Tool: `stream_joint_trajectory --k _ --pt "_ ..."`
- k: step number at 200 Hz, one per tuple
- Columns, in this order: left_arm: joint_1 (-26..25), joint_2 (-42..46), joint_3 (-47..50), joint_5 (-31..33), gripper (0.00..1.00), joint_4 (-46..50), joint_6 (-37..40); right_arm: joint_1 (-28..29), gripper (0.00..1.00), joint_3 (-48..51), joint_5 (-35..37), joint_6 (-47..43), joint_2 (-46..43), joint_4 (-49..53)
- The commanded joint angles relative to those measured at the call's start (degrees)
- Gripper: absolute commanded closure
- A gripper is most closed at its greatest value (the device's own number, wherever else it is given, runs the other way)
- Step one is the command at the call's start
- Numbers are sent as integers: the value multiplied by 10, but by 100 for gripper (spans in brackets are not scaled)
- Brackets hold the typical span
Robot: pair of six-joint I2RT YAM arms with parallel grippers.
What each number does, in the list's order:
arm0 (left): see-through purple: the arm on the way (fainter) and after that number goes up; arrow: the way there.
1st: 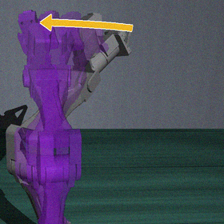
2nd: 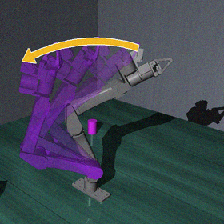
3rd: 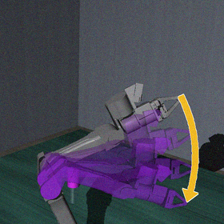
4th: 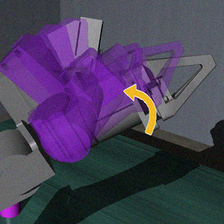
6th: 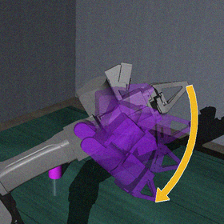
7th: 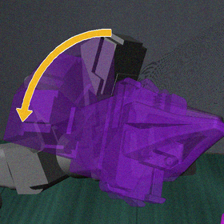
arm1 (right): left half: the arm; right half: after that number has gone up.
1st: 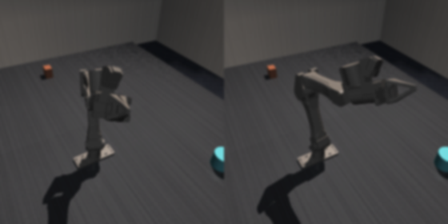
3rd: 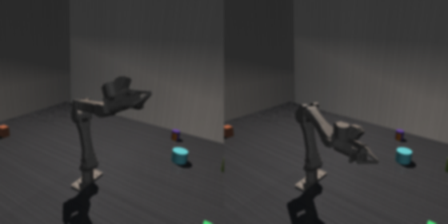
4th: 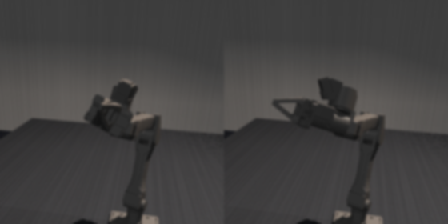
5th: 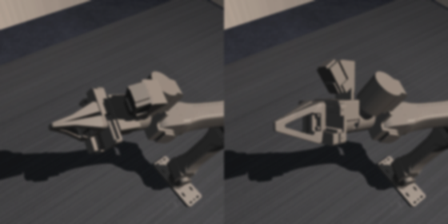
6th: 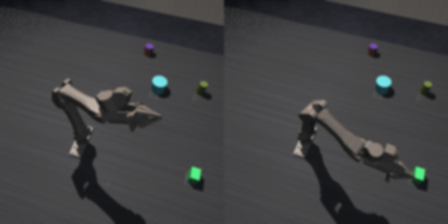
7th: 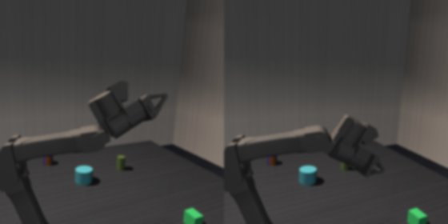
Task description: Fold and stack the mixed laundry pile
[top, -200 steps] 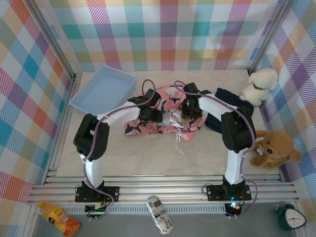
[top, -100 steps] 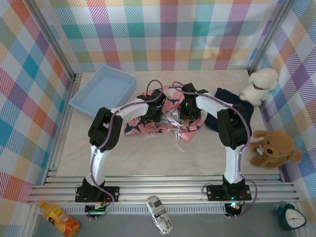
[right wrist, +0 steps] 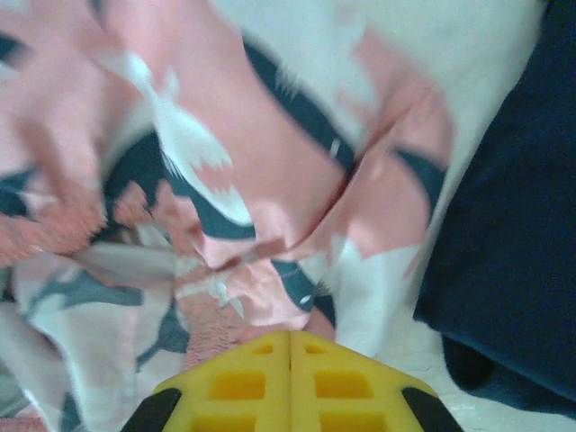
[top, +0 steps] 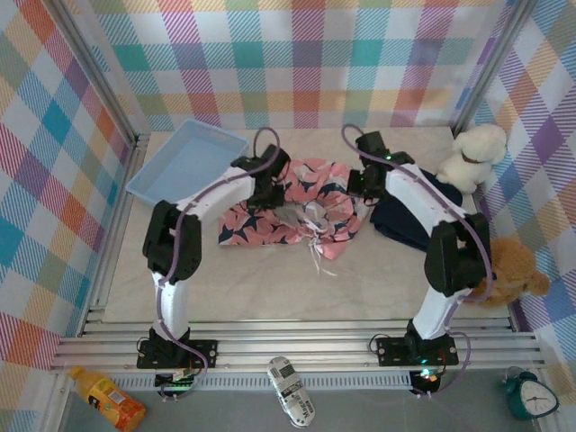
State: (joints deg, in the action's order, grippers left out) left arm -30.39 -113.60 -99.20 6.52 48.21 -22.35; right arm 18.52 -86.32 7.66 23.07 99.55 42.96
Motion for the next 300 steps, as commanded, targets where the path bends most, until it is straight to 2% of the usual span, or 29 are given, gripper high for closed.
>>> stream_joint_trajectory --k 1,22,44,80,99,124,137,168,209,248,300 --pt "24 48 -62 -68 100 35 -8 -1 100 -39 -19 -8 -10 9" --pt "27 43 -95 -87 100 43 -1 -1 99 -62 -29 -23 1 15" --pt "28 37 -81 -99 100 41 -10 3 76 -58 -76 -9 28 25" --pt "27 57 4 -118 100 3 -43 45 46 23 -136 43 59 -62" --pt "28 67 32 -123 100 -6 -49 62 40 11 -141 69 110 -66" --pt "27 77 51 -123 100 -8 -54 67 38 -19 -120 108 176 -54" --pt "27 81 58 -122 100 -11 -57 67 43 -39 -114 120 201 -41" --pt "27 85 67 -111 100 -19 -66 66 100 -59 -96 117 186 -31" --pt "40 89 14 -91 100 -2 -63 44 100 -44 -91 108 52 -13" --pt "76 100 -130 -100 100 36 -35 7 100 -108 -123 73 -69 13" --pt "87 105 -399 -216 100 78 5 -9 100 -303 -161 33 -132 80"
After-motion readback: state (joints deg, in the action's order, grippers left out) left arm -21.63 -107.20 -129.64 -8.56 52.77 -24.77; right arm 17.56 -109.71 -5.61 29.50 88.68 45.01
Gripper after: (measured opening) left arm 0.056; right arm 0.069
